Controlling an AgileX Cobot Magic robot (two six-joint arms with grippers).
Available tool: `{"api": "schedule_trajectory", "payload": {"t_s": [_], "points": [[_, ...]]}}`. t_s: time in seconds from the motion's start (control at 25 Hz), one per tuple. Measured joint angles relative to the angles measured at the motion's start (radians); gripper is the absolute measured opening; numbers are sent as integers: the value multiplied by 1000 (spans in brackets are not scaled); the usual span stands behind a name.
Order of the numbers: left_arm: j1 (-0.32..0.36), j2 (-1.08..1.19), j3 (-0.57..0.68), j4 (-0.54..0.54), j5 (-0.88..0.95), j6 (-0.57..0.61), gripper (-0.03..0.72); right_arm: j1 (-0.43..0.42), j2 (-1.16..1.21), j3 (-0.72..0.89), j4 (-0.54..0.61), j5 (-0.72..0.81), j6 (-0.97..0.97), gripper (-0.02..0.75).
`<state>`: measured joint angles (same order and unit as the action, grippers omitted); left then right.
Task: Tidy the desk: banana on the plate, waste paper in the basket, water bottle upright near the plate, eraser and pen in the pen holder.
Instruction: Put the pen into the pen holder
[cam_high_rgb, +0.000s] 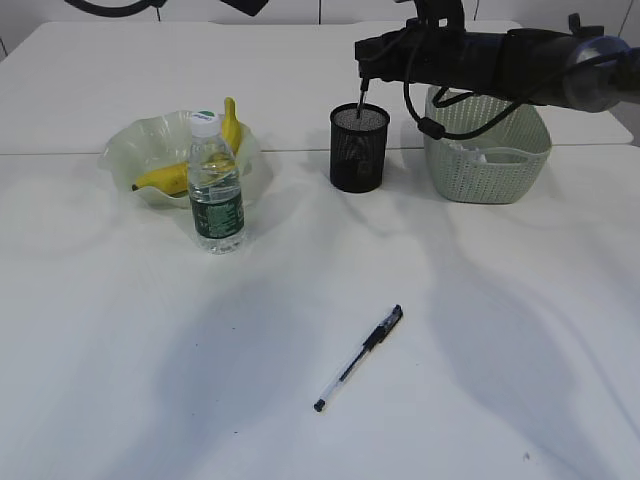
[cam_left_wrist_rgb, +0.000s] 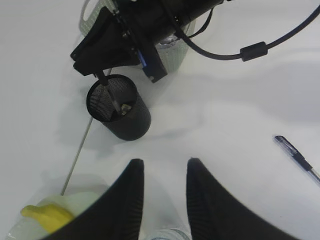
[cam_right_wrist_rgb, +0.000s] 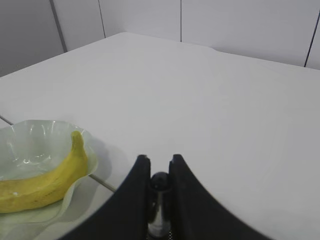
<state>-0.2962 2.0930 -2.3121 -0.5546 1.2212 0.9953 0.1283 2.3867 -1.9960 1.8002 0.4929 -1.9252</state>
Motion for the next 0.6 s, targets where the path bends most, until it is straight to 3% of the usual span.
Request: {"api": "schedule_trajectory", "payload": {"t_s": [0.6], "points": [[4,0,0,6,-14,-24,198,0,0,0,0,-16,0,71]]}}
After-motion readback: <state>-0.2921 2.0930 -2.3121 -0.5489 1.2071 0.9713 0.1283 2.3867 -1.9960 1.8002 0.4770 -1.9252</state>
